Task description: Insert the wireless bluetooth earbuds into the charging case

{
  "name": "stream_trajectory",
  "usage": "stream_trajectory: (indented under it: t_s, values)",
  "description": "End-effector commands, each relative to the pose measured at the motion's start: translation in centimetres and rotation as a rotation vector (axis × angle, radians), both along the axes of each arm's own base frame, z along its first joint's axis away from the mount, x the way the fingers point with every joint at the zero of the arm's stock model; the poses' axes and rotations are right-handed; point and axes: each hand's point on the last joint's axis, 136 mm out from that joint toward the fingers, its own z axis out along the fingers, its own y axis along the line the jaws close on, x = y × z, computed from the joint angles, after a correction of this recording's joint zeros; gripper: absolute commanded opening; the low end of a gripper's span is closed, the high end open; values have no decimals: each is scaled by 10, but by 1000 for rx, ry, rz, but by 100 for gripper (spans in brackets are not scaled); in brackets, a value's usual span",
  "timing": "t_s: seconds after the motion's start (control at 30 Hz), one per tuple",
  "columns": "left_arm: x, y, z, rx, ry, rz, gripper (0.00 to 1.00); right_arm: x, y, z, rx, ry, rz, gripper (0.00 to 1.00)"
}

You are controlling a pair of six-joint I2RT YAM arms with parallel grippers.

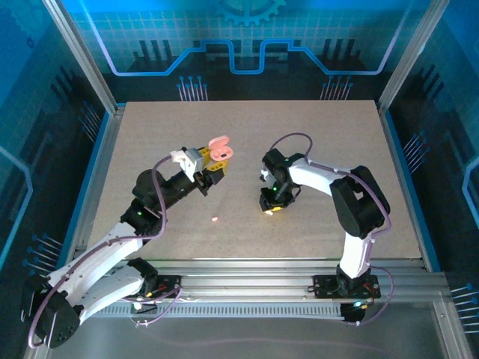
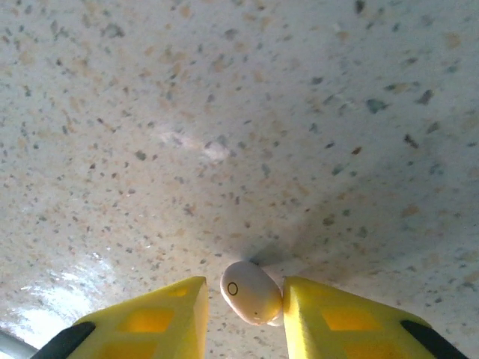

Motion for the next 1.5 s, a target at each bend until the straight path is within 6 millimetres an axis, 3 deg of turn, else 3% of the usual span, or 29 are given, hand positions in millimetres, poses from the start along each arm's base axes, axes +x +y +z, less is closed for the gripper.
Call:
stream_trajectory:
  t_s: [0.0, 0.3, 0.53, 0.73, 0.97, 1.2, 1.47]
  values:
    - [-7, -1, 30, -49, -70, -27, 31, -16, 7, 11, 22, 33, 15, 35]
    - [-7, -1, 29, -50, -68, -26, 31, -35, 12, 11, 17, 69, 33, 36]
    - [-7, -1, 30, -51, -69, -27, 31, -19, 10, 25, -29, -34, 88, 38]
    - [-10, 1, 32, -55, -74, -23, 31, -17, -1, 16, -122, -21, 79, 35]
    - [-10, 0, 30, -52, -70, -26, 31, -20, 11, 9, -128, 0, 91, 36]
    - [-10, 2, 30, -55, -69, -24, 31, -21, 10, -2, -175, 14, 87, 37]
    - [-9, 1, 28, -51, -66, -21, 31, -21, 12, -9, -183, 24, 95, 30]
